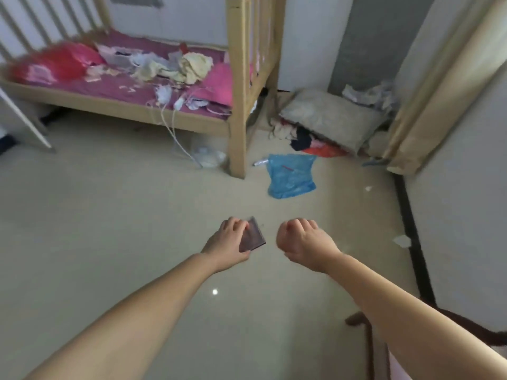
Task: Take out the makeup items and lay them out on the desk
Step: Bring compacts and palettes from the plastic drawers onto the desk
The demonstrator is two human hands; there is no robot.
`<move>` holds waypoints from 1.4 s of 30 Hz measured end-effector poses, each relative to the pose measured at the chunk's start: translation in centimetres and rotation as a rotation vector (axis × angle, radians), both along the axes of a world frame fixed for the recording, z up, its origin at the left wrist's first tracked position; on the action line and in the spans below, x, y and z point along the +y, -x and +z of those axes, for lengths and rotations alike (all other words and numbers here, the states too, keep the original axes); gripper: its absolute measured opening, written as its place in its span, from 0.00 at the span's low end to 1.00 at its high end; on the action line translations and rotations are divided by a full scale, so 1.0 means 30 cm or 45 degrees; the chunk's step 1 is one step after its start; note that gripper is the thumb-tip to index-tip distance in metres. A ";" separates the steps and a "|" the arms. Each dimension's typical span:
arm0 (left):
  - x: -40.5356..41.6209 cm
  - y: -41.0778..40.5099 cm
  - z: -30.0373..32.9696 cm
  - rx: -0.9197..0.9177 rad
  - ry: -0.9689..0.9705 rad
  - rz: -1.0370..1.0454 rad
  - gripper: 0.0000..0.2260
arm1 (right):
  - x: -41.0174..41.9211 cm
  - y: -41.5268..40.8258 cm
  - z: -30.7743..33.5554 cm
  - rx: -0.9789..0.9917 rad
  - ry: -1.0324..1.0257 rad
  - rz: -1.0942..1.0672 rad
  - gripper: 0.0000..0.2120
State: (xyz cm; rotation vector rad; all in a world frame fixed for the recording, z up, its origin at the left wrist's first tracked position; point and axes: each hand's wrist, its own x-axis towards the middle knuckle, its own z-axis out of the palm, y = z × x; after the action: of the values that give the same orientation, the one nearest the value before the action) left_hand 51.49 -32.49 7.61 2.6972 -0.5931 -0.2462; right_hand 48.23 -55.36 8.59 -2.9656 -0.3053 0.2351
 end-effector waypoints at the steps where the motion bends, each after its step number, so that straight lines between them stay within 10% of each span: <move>1: 0.129 0.008 -0.005 0.007 -0.008 0.069 0.24 | 0.120 -0.041 -0.004 -0.009 0.040 0.104 0.30; 12: 1.474 0.102 -0.045 0.093 -0.143 0.730 0.24 | 1.486 -0.320 -0.053 0.133 -0.028 0.694 0.30; 42: 3.413 -1.002 -0.049 0.004 -0.001 1.469 0.22 | 3.765 -1.857 -0.062 0.095 0.065 1.503 0.31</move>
State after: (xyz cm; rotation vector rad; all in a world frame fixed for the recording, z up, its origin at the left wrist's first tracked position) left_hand 81.55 69.90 6.15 2.5592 0.9651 0.0711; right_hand 103.95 57.60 6.73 -2.3991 -1.9810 0.4539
